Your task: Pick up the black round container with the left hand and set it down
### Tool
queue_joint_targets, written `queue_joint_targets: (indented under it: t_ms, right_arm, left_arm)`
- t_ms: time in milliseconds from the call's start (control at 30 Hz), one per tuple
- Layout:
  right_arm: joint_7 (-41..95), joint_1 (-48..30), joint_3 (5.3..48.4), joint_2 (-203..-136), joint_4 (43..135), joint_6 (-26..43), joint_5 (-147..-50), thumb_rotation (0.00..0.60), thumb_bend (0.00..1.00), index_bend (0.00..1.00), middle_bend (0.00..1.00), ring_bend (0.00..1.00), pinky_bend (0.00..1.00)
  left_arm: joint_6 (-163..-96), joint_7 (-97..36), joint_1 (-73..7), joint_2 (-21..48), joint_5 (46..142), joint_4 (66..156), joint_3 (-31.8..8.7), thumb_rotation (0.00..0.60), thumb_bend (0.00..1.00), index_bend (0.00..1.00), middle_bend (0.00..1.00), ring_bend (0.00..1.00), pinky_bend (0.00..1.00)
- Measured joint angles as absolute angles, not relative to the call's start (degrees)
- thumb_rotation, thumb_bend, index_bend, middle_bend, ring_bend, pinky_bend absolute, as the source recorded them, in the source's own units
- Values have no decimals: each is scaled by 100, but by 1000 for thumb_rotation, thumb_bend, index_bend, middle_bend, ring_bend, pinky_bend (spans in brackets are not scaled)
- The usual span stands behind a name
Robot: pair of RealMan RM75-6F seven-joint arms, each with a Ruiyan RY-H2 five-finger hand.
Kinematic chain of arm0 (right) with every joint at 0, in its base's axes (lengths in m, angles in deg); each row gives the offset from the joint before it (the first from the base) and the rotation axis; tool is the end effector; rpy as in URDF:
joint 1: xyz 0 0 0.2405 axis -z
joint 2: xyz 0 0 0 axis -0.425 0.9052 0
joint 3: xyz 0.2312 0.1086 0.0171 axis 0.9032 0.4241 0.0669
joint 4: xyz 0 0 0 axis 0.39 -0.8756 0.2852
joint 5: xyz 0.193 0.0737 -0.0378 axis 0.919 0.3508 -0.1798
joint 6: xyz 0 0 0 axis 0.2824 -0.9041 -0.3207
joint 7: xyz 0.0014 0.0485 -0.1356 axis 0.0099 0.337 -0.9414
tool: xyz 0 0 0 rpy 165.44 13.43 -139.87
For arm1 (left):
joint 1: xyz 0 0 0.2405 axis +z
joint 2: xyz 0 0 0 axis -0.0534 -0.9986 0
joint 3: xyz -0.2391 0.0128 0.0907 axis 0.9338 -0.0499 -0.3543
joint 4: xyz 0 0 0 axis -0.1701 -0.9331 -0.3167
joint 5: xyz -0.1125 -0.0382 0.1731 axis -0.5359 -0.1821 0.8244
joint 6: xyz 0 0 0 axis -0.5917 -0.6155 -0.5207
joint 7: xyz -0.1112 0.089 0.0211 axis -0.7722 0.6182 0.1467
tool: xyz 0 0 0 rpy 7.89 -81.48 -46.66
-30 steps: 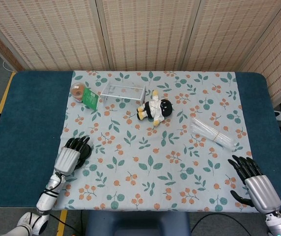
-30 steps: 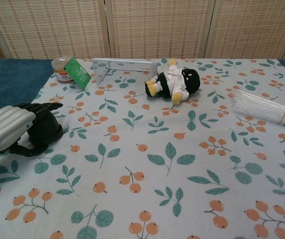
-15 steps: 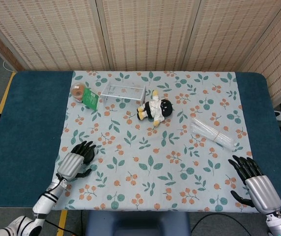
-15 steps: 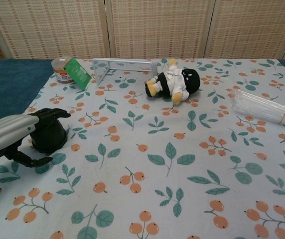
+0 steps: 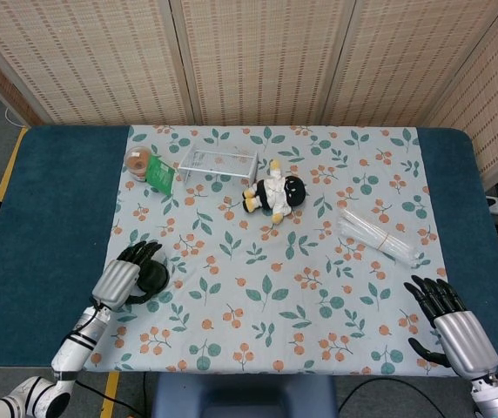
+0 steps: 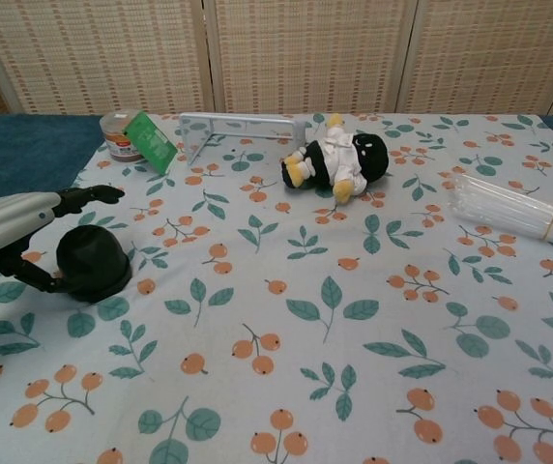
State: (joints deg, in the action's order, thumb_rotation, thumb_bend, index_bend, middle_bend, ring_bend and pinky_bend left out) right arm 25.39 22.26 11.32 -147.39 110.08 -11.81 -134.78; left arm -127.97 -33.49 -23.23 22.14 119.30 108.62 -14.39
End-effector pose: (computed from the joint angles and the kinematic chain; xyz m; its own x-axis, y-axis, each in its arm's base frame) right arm -0.2926 -0.1355 0.1392 0.4157 -0.1637 0.8947 -0.9030 -0.1919 0.3844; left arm -0.2475 0.2914 -0.0113 0.3465 0.2379 0.9074 0.9091 -0.3236 -0.2623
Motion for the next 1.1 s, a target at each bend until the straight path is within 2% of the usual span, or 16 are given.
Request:
queue_joint_targets:
  t_ms: [100, 200, 400, 567, 767, 1000, 1100]
  right_arm:
    - [2530, 2222, 1127, -14739, 11009, -1168, -13482, 600, 180, 0, 0, 0, 0]
    - [2527, 2222, 1127, -14738, 11013, -1167, -13482, 600, 180, 0, 0, 0, 0]
    - [2543, 2224, 1128, -14725, 11014, -1169, -13474, 600, 181, 0, 0, 0, 0]
    - [2523, 2215, 1129, -14730, 11021, -1145, -13465, 600, 181, 0, 0, 0, 0]
    - [2511, 2219, 1120, -14726, 11033, -1147, -13474, 600, 181, 0, 0, 0, 0]
    - [2487, 2224, 1112, -14725, 11041, -1148, -13488, 600, 180, 0, 0, 0, 0]
    - [2468, 2225, 1116, -14735, 11048, -1147, -13481, 600, 181, 0, 0, 0, 0]
  left_arm:
    - [-12805, -3403, -2351, 2202, 11935, 10868, -1481, 600, 325, 387, 426, 372, 222]
    - [-12751, -3397, -2380, 2191, 11907, 10869, -1517, 600, 343, 432, 495, 427, 251]
    - [-12906, -3434, -2391, 2218, 11919, 10842, -1529, 600, 448, 494, 559, 507, 343]
    - [-13372, -3560, -2368, 2262, 12138, 10768, -1533, 600, 482, 504, 571, 521, 375]
    - [-13752, -3512, -2349, 2122, 12216, 10799, -1420, 600, 485, 499, 560, 516, 360]
    - [-13217, -3500, -2398, 2010, 11646, 10380, -1269, 600, 481, 477, 533, 488, 333]
    - [-12940, -3766, -2422, 1986, 11494, 10175, -1272, 600, 477, 453, 494, 433, 308]
